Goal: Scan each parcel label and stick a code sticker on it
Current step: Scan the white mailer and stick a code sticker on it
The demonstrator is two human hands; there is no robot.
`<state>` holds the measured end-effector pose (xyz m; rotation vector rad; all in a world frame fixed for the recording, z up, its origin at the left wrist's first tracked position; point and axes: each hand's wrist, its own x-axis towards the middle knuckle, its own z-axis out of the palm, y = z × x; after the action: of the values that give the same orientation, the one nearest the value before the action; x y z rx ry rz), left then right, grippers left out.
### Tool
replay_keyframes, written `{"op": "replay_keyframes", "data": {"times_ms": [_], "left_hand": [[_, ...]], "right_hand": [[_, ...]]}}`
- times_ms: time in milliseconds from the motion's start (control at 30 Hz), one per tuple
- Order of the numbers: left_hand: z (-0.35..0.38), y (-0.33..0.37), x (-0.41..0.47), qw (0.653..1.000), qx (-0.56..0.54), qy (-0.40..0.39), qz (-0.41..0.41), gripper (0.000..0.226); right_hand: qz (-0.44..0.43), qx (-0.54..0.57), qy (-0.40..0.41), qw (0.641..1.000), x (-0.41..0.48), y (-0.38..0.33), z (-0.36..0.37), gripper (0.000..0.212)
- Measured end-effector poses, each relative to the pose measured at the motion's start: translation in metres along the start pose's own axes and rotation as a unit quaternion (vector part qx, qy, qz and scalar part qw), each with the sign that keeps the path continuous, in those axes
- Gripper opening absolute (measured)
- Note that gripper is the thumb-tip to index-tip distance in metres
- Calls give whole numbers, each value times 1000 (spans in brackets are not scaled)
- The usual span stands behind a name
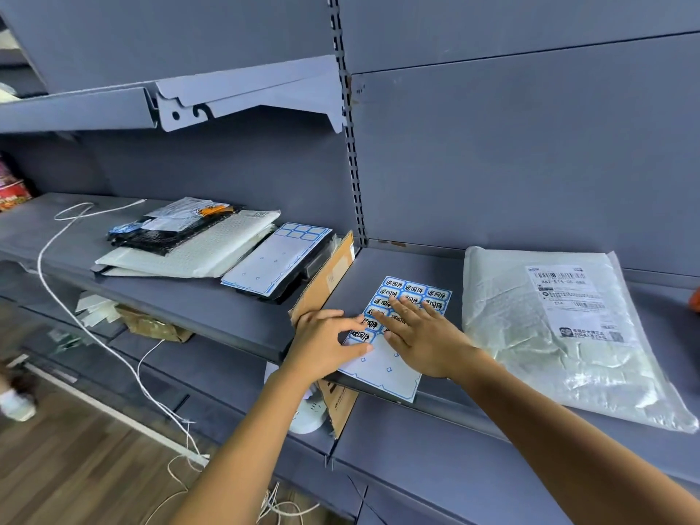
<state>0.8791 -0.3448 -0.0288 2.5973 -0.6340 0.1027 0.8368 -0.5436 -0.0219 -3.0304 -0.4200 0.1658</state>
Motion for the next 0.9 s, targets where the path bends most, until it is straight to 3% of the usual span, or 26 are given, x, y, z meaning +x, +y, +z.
{"op": "replay_keyframes", "data": {"times_ms": [500, 667, 900], "left_hand": [[10, 0, -11, 996, 7, 83, 26, 57], [10, 7, -10, 992, -17, 111, 53, 46], [9, 8, -11, 989, -103, 103, 5, 40]], "right_hand": [[-10, -7, 0, 1000, -3, 1, 2, 51], [-7, -3, 3, 1000, -2, 1, 3, 51], [-7, 3, -4, 1000, -4, 1, 0, 51]]}}
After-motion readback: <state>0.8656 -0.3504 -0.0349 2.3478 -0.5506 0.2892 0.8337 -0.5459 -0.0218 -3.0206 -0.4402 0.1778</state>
